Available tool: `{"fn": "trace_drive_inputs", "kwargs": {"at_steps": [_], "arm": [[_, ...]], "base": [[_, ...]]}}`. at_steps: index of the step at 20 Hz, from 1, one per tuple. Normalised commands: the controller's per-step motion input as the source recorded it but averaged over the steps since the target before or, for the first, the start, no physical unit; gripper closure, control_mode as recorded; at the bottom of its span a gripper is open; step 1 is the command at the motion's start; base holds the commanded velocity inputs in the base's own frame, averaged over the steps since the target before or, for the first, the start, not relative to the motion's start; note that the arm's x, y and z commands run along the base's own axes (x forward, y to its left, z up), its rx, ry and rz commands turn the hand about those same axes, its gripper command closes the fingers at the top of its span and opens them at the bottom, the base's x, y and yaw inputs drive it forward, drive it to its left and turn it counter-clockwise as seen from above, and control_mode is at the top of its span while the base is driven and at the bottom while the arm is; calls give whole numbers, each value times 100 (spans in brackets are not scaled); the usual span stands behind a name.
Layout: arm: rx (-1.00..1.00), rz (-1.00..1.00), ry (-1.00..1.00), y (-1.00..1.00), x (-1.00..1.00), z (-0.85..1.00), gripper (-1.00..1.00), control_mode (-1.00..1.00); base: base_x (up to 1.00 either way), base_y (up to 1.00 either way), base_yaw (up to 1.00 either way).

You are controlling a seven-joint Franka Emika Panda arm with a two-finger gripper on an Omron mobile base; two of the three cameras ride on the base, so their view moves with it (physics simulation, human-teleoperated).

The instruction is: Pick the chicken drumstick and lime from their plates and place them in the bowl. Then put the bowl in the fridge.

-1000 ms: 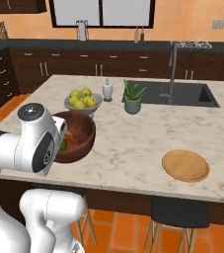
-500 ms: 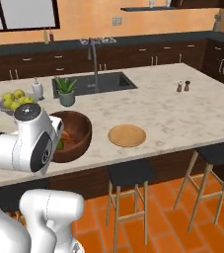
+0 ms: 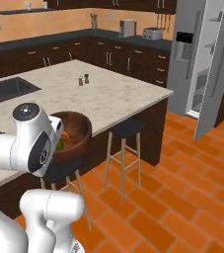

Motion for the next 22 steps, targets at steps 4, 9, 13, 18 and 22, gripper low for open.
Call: {"fn": "trace_drive_inputs", "kwargs": {"at_steps": [4, 9, 13, 18, 22], "arm": [[0, 0, 0, 0, 0, 0, 100, 100], [0, 0, 0, 0, 0, 0, 100, 100], [0, 0, 0, 0, 0, 0, 100, 100], [0, 0, 0, 0, 0, 0, 100, 100], [0, 0, 0, 0, 0, 0, 100, 100]], "base": [[49, -87, -1], [62, -100, 37], [49, -97, 55], [15, -100, 51], [0, -100, 52]]}}
